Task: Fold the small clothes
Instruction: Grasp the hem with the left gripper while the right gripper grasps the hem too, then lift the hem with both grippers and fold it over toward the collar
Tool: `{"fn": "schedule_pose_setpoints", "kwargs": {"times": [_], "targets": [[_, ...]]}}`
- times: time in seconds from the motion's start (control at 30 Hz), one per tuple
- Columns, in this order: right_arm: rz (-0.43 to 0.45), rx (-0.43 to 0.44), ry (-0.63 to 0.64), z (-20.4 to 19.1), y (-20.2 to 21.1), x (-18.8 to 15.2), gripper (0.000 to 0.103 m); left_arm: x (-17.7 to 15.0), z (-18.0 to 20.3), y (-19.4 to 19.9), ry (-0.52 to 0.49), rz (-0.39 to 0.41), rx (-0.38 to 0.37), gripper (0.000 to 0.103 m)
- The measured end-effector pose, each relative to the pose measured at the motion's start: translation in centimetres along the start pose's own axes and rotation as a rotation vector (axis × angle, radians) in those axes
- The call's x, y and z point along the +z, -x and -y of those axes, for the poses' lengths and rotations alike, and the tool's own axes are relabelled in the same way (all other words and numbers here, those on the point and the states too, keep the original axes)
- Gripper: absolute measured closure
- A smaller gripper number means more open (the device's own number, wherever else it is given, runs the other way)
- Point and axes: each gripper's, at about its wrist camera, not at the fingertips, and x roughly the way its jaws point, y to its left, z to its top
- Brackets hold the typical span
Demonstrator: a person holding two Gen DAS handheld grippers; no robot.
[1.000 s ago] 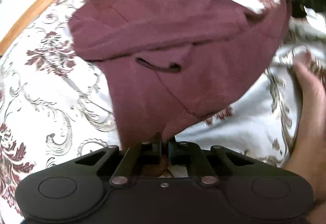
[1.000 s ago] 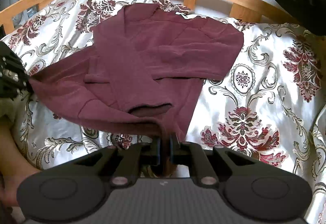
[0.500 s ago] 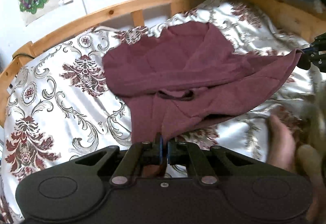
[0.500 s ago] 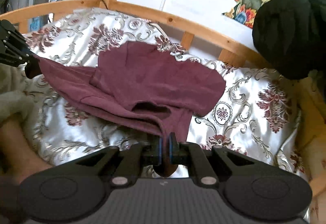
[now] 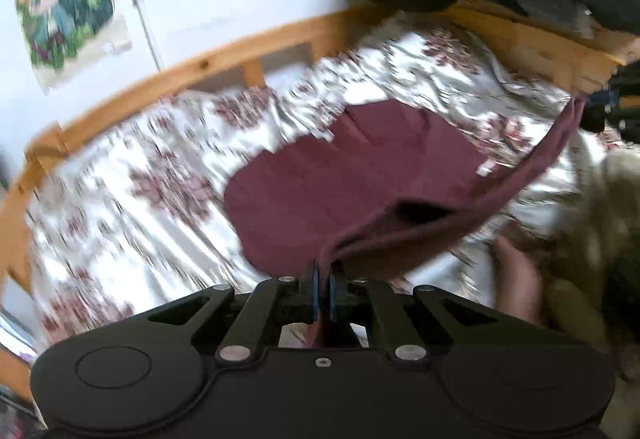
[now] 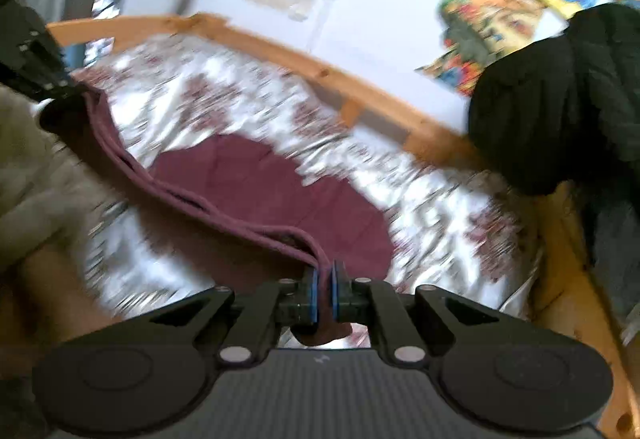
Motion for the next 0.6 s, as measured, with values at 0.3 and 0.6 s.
{"fn": "schedule_pose_setpoints", "kwargs": {"times": [0.3, 0.6], "targets": [[0.117, -0.27, -0.057, 0.7, -10.9, 4.2, 0.096, 6.0, -3.4, -8.8, -0.027, 0.024, 0.146, 0.097], [0.101, -0.345, 0.011, 0.0, -21.6, 1.3, 0.096, 5.2, -8.2, -20.8, 0.223, 0.029, 0.059, 0.096]]}}
